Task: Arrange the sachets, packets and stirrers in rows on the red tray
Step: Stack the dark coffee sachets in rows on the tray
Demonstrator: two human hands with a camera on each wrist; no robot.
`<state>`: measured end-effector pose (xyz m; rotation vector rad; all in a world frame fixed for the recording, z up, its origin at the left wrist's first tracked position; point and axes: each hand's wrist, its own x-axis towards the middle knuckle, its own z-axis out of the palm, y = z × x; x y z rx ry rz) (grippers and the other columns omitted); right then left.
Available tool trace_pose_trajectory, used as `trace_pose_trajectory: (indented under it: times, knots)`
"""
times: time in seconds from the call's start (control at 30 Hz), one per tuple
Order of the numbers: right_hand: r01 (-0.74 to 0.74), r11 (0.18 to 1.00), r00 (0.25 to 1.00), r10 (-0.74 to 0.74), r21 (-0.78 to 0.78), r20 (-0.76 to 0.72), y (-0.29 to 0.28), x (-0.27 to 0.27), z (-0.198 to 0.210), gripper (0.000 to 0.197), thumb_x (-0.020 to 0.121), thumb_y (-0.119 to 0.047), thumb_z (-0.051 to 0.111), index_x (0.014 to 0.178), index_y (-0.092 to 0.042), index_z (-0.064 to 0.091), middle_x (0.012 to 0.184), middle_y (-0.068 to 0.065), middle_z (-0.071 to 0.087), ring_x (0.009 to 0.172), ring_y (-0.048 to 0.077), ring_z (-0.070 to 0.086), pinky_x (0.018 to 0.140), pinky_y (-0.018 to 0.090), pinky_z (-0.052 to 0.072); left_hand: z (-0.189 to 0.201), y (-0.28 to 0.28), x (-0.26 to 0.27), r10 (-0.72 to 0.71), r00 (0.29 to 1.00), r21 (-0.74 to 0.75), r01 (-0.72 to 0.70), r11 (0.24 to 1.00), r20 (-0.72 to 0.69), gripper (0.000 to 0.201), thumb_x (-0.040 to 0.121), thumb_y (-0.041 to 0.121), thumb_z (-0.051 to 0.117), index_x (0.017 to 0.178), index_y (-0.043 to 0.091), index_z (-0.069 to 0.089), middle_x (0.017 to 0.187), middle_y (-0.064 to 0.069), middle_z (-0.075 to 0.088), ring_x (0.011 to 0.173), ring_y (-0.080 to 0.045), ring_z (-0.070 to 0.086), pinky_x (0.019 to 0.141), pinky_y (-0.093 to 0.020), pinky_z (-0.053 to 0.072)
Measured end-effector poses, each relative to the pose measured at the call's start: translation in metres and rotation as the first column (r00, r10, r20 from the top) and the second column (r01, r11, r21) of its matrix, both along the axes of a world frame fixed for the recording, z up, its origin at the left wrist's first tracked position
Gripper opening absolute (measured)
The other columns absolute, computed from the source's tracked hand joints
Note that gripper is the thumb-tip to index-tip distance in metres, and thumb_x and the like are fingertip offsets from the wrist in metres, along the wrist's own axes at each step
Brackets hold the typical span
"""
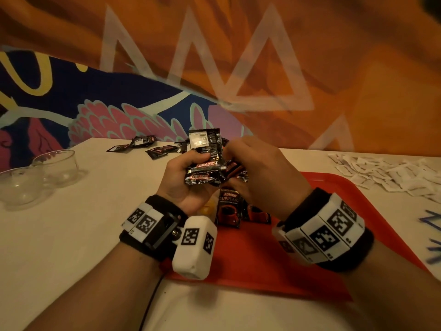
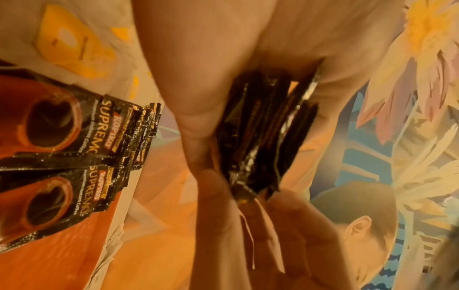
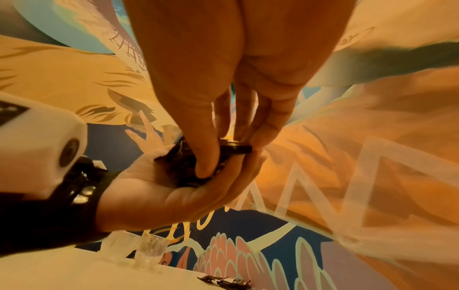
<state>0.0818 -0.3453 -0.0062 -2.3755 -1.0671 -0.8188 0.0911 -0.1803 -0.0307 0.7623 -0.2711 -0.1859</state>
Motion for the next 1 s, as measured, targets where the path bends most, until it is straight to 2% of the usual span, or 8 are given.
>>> trace_pose_trajectory:
  times: [0.13, 0.3, 0.43, 0.6, 0.7, 0.8, 0.9, 1.0]
  knots:
    - [-0.084, 0.996, 0.996, 0.083, 0.011, 0.041, 0.001, 0.001, -0.004, 0.031, 0.070, 0.002, 0.076, 0.097, -0.006, 0.065, 0.100, 0.011, 0.063, 0.083, 0.030, 0.062, 0.066, 0.040, 0.055, 0.001, 0.002, 0.000, -0.018, 1.000, -0.002, 0.019, 1.000, 0.024, 0.042, 0.081, 0.010, 0.039, 0.090, 0.009, 0.080, 0.089, -0.009, 0.072, 0.080, -0.021, 0.071, 0.072, -0.032, 0.061]
    - [-0.085, 0.995, 0.996, 0.087, -0.048, 0.034, 0.003, 0.000, -0.004, 0.029, 0.073, -0.004, 0.076, 0.099, -0.009, 0.066, 0.099, 0.010, 0.066, 0.083, 0.031, 0.063, 0.066, 0.046, 0.055, 0.001, 0.000, 0.000, 0.004, 1.000, 0.009, -0.004, 1.000, -0.004, 0.041, 0.078, 0.009, 0.042, 0.096, 0.007, 0.079, 0.088, -0.008, 0.072, 0.074, -0.018, 0.071, 0.065, -0.028, 0.059]
    - [-0.087, 0.986, 0.996, 0.091, -0.140, 0.022, -0.003, -0.004, 0.003, 0.050, 0.071, -0.034, 0.083, 0.114, -0.016, 0.064, 0.113, 0.004, 0.064, 0.104, 0.027, 0.055, 0.086, 0.048, 0.050, -0.003, -0.001, 0.000, 0.033, 0.999, 0.056, -0.030, 0.998, -0.040, 0.040, 0.077, 0.009, 0.049, 0.115, 0.005, 0.062, 0.097, -0.012, 0.066, 0.087, -0.024, 0.067, 0.079, -0.038, 0.058]
    - [0.030, 0.968, 0.985, -0.071, -0.248, -0.159, -0.001, -0.009, 0.009, 0.089, 0.048, -0.064, 0.086, 0.114, -0.029, 0.039, 0.158, 0.007, 0.020, 0.150, 0.030, 0.011, 0.118, 0.044, 0.019, -0.002, -0.016, -0.007, -0.030, 1.000, 0.145, 0.029, 0.989, 0.001, 0.020, 0.076, 0.009, 0.050, 0.092, 0.006, 0.062, 0.079, -0.010, 0.063, 0.070, -0.021, 0.065, 0.063, -0.032, 0.057]
    - [-0.026, 0.983, 0.987, -0.003, -0.180, -0.160, -0.001, -0.001, 0.006, 0.079, 0.053, -0.048, 0.090, 0.100, -0.031, 0.029, 0.139, 0.008, 0.039, 0.127, 0.035, 0.041, 0.103, 0.047, 0.044, -0.001, -0.017, -0.010, -0.115, 0.993, 0.185, 0.113, 0.976, -0.003, 0.017, 0.076, 0.007, 0.056, 0.092, 0.006, 0.062, 0.080, -0.009, 0.064, 0.071, -0.020, 0.066, 0.059, -0.031, 0.056]
    - [-0.108, 0.991, 0.987, 0.098, -0.073, -0.127, -0.004, 0.005, 0.005, 0.064, 0.059, -0.034, 0.089, 0.101, -0.022, 0.041, 0.106, -0.004, 0.045, 0.091, 0.021, 0.047, 0.076, 0.039, 0.049, 0.000, -0.010, -0.011, -0.149, 0.989, 0.160, 0.148, 0.976, -0.008, 0.035, 0.075, 0.021, 0.063, 0.107, 0.007, 0.063, 0.101, -0.012, 0.064, 0.095, -0.027, 0.065, 0.077, -0.040, 0.054]
    - [-0.114, 0.992, 0.988, 0.107, -0.062, -0.109, -0.008, 0.006, 0.009, 0.063, 0.058, -0.037, 0.088, 0.098, -0.024, 0.041, 0.103, -0.006, 0.047, 0.092, 0.017, 0.046, 0.079, 0.040, 0.048, 0.002, -0.010, -0.011, -0.132, 0.991, 0.132, 0.133, 0.982, -0.018, 0.037, 0.089, 0.041, 0.058, 0.108, 0.011, 0.067, 0.109, -0.011, 0.065, 0.103, -0.027, 0.065, 0.087, -0.041, 0.054]
    - [-0.120, 0.979, 0.983, 0.094, -0.164, -0.159, -0.006, 0.000, 0.008, 0.081, 0.047, -0.065, 0.083, 0.101, -0.030, 0.034, 0.119, -0.004, 0.047, 0.111, 0.020, 0.045, 0.095, 0.043, 0.046, 0.001, -0.020, -0.008, -0.086, 0.994, 0.181, 0.098, 0.979, -0.073, 0.060, 0.090, 0.064, 0.046, 0.104, 0.013, 0.076, 0.111, -0.014, 0.070, 0.106, -0.029, 0.068, 0.095, -0.043, 0.054]
